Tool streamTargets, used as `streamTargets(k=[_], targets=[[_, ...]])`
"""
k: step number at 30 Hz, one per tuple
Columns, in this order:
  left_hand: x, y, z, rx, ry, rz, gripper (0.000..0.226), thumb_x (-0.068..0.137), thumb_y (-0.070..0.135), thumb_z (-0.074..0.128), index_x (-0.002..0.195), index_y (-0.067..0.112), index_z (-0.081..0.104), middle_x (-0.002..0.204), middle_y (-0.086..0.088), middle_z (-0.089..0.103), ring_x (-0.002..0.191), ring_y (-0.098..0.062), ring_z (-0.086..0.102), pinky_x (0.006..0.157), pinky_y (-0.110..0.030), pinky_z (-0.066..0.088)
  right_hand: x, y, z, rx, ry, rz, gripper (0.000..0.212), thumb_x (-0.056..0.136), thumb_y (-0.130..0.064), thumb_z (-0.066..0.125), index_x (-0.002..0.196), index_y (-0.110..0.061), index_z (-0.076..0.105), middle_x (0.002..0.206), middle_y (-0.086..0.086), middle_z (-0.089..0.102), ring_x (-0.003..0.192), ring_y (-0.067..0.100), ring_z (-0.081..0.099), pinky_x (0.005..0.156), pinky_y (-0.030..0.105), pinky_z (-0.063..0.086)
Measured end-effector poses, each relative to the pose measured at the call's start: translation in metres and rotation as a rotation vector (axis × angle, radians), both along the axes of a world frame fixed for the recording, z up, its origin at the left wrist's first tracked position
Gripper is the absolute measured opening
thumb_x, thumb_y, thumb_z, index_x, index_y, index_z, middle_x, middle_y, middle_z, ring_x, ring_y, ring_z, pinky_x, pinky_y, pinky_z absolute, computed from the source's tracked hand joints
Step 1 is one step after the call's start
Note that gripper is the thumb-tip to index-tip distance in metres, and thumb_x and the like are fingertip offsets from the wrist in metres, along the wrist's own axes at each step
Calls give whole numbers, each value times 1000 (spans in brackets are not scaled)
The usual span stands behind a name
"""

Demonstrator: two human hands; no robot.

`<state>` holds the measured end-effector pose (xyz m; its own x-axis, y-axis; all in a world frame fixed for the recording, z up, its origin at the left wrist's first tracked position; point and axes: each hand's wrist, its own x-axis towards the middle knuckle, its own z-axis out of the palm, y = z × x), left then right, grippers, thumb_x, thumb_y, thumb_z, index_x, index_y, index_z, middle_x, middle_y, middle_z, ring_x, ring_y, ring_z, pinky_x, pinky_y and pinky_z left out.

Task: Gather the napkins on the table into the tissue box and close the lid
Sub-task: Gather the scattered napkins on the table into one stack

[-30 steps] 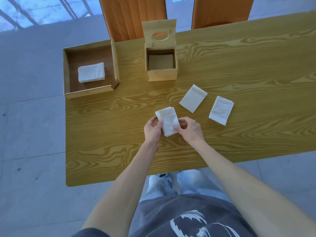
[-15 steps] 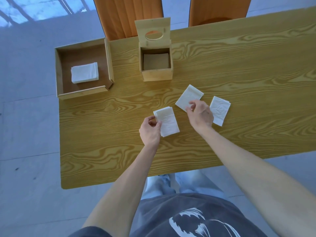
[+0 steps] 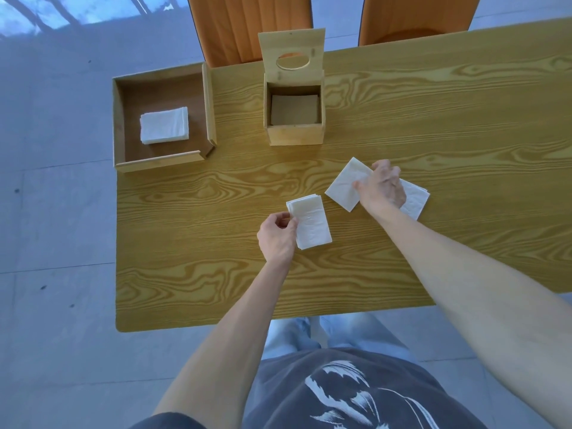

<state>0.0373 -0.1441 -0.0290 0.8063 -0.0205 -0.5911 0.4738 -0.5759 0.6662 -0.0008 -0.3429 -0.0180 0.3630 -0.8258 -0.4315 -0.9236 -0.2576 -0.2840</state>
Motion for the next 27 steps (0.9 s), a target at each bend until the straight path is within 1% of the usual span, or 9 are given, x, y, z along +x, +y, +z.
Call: streamTargets(k=[5, 8, 10, 13, 16, 18, 20, 23, 27], targets=[[-3, -1, 1, -18, -13, 31, 16, 88, 21, 72, 104, 16, 72, 87, 8, 68, 87, -14, 68, 82, -31, 58, 1, -5, 0, 21, 59, 32, 55, 88, -41, 67, 131, -11, 49, 132, 14, 44, 118, 32, 52, 86, 40, 46], [-7, 0, 1, -53, -16, 51, 15, 89, 20, 71, 103, 16, 71, 88, 9, 68, 86, -10, 66, 78, -24, 55, -2, -5, 1, 6, 30, 31, 41, 87, -37, 69, 119, -16, 55, 131, 12, 44, 120, 30, 48, 92, 41, 45], [-9, 1, 1, -76, -27, 69, 16, 89, 20, 71, 104, 15, 72, 90, 9, 70, 88, -8, 66, 81, -24, 54, -5, -2, 2, -25, -10, 51, 30, 88, -32, 68, 113, -18, 60, 127, 11, 52, 117, 30, 51, 95, 42, 46], [-10, 3, 1, -119, -34, 66, 15, 90, 20, 70, 105, 16, 70, 95, 7, 72, 91, -8, 68, 83, -22, 54, -11, 2, 3, -16, -111, 28, 19, 90, -25, 65, 107, -18, 63, 112, 6, 67, 106, 27, 61, 91, 42, 50], [-10, 6, 0, -185, -1, 57, 16, 91, 22, 69, 106, 18, 67, 99, 3, 74, 93, -9, 70, 75, -18, 53, -18, 6, 6, 69, -274, -49, 26, 90, -19, 62, 116, -13, 61, 110, 5, 68, 103, 24, 62, 82, 33, 48], [-8, 9, -2, -214, 22, 65, 19, 91, 23, 70, 109, 17, 66, 100, 0, 76, 94, -12, 72, 74, -19, 54, -22, 9, 10, 120, -380, -44, 32, 91, -20, 61, 121, -9, 64, 113, 6, 68, 103, 20, 61, 85, 30, 47], [-5, 12, -5, -239, 54, 77, 22, 90, 23, 71, 110, 17, 66, 102, -3, 76, 95, -16, 73, 77, -26, 58, -25, 13, 16, 194, -483, -48, 32, 92, -26, 62, 119, -10, 67, 111, 4, 69, 99, 16, 60, 85, 27, 48], [-3, 16, -7, -308, 127, 92, 28, 90, 20, 72, 115, 13, 64, 105, -8, 76, 93, -21, 74, 79, -36, 62, -29, 15, 20, 315, -593, -39, 32, 92, -33, 64, 116, -14, 68, 103, -1, 69, 99, 18, 66, 88, 35, 56], [-4, 18, -6, -367, 163, 99, 33, 91, 14, 71, 122, 7, 63, 103, -8, 76, 88, -18, 74, 67, -26, 61, -33, 15, 25, 389, -655, 62, 31, 91, -32, 67, 116, -14, 67, 103, 3, 73, 97, 18, 70, 85, 41, 59]])
